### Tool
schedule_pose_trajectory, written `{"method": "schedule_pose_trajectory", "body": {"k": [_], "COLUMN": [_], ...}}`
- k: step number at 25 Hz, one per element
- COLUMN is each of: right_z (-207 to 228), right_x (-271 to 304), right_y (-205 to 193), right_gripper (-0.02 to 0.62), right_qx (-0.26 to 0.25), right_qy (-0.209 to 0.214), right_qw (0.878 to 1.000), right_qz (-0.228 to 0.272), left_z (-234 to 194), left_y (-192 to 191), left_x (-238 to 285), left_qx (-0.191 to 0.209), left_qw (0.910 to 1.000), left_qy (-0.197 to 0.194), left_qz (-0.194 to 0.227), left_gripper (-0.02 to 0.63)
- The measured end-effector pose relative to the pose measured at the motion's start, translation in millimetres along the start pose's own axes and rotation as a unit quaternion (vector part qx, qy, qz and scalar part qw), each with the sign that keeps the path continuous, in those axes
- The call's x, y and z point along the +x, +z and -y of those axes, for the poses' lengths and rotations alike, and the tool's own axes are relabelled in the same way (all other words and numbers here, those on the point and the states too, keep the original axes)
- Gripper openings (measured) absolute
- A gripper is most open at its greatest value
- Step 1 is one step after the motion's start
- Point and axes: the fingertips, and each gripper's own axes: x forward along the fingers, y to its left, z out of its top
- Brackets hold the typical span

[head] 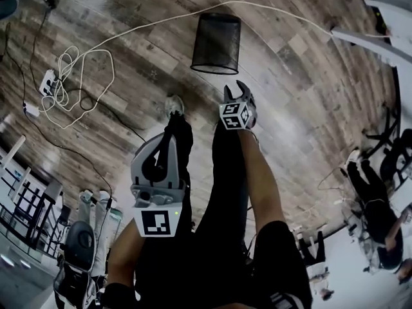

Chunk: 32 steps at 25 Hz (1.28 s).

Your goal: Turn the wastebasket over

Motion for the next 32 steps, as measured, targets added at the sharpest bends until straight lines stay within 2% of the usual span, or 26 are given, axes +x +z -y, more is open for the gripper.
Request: {"method": "schedule_pose_trajectory", "body": {"k": [7, 15, 20, 26, 32], "right_z": [-2.8, 3.6, 3.1, 6.8, 12.3], "right_x": [53.9, 86.0, 91.8, 85.2, 73.2], "right_y": [-15.8, -20.7, -20.2, -17.4, 4.2], "right_gripper": [0.196, 0.199, 0.132, 0.112, 0.084], "right_qx": [-0.071, -0.116, -0.129, -0.138, -0.136], "right_qy": [-0.015, -0.044, -0.048, -0.042, -0.029], "right_qw": [0.997, 0.991, 0.988, 0.987, 0.989], "right_qz": [-0.032, -0.055, -0.072, -0.074, -0.052], "left_z": [-10.9, -19.4, -24.4, -26.3, -25.4], "left_y": [-30.6, -50.8, -54.7, -48.1, -44.9], "left_x": [9.8, 9.8, 11.1, 14.3, 15.8], "left_qx": [-0.009, -0.012, -0.016, -0.019, -0.022], "left_qw": [0.9999, 0.9996, 0.9993, 0.9994, 0.9993], "left_qy": [0.006, 0.011, 0.015, 0.016, 0.016], "left_qz": [-0.008, -0.022, -0.029, -0.026, -0.027], "left_gripper": [0.034, 0.034, 0.034, 0.034, 0.034]}}
